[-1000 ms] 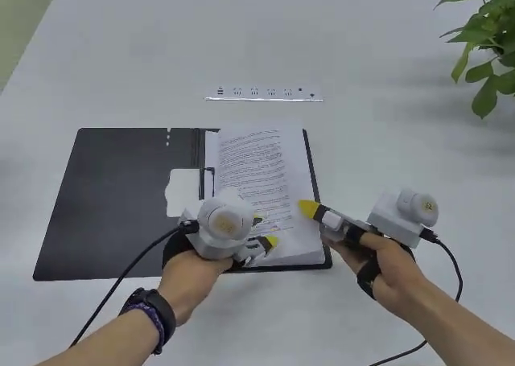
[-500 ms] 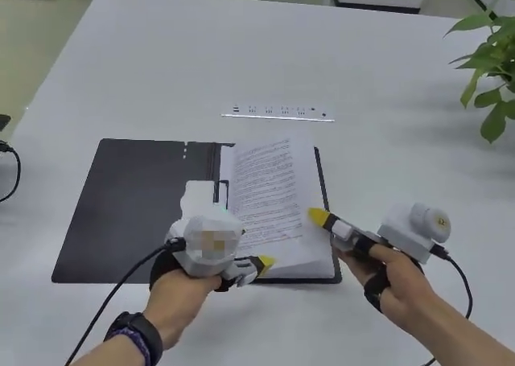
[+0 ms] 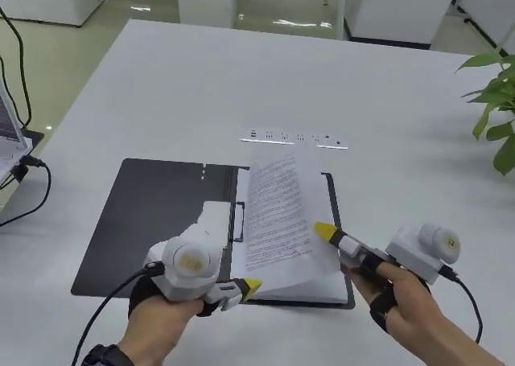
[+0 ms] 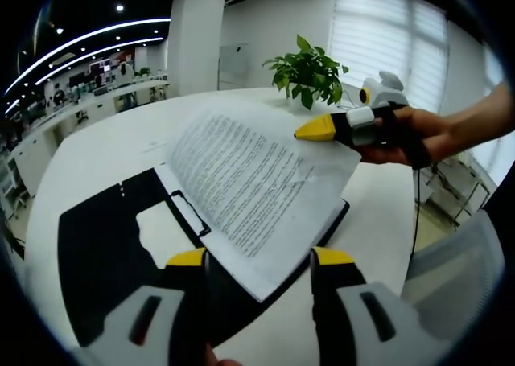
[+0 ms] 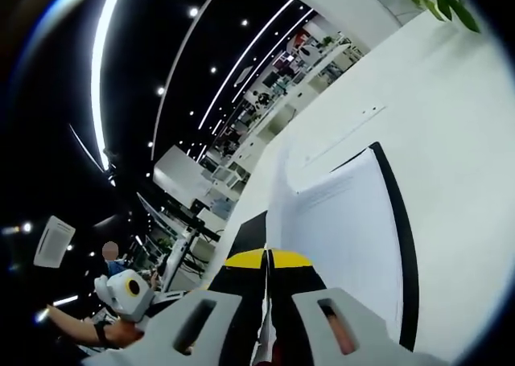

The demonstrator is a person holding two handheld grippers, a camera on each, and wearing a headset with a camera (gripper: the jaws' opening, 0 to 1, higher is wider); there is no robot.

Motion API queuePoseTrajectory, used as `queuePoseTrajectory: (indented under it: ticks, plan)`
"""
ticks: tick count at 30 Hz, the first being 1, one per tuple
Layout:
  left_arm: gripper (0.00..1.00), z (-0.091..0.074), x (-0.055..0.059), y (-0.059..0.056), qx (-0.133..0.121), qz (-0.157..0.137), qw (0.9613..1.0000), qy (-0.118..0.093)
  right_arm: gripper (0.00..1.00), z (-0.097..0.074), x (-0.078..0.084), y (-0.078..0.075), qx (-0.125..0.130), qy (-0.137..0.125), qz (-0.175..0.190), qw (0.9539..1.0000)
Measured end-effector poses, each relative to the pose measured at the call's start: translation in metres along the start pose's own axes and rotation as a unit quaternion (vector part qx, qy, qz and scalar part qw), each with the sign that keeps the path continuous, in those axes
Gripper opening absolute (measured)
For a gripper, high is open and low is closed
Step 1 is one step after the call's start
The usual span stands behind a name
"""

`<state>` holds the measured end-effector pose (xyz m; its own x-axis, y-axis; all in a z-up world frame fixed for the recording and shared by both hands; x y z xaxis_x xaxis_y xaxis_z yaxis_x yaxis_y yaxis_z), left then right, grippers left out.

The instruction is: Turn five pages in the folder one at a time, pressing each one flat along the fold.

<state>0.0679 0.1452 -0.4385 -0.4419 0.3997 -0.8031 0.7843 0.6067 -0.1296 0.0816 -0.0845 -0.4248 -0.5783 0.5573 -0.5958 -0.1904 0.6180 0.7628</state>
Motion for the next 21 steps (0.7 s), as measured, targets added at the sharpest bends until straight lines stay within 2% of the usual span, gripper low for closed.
queuePoseTrajectory:
  ticks: [8,15,21]
  plan:
    - [0.53,-0.028,-0.001,0.017,-0.02,0.002,0.9997,-0.012,0.0,0.011,-0.001,0.017,-0.019,-0.01,0.001,0.9998]
    - [0.53,-0.047,0.002,0.029,-0.038,-0.007,0.9991,-0.02,0.0,0.03,0.003,0.034,-0.043,-0.019,0.016,0.9988]
    - [0.54,-0.065,0.005,0.036,-0.051,-0.015,0.9981,-0.029,0.0,0.049,0.012,0.053,-0.063,-0.003,0.009,0.998]
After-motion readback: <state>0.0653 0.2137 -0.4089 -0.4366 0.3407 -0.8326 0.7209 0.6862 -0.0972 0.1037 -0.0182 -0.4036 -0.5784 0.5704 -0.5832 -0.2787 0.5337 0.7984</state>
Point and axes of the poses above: the centre of the closed fingertips' face, and the gripper's own axes: z roughly forward along the fingers, y roughly to its left, x roughly out of its underside, the point moved 8 cm from there along -z, roughly backward along the fingers, and after that the axes turned 1 degree about y, right-handed, at the moved point
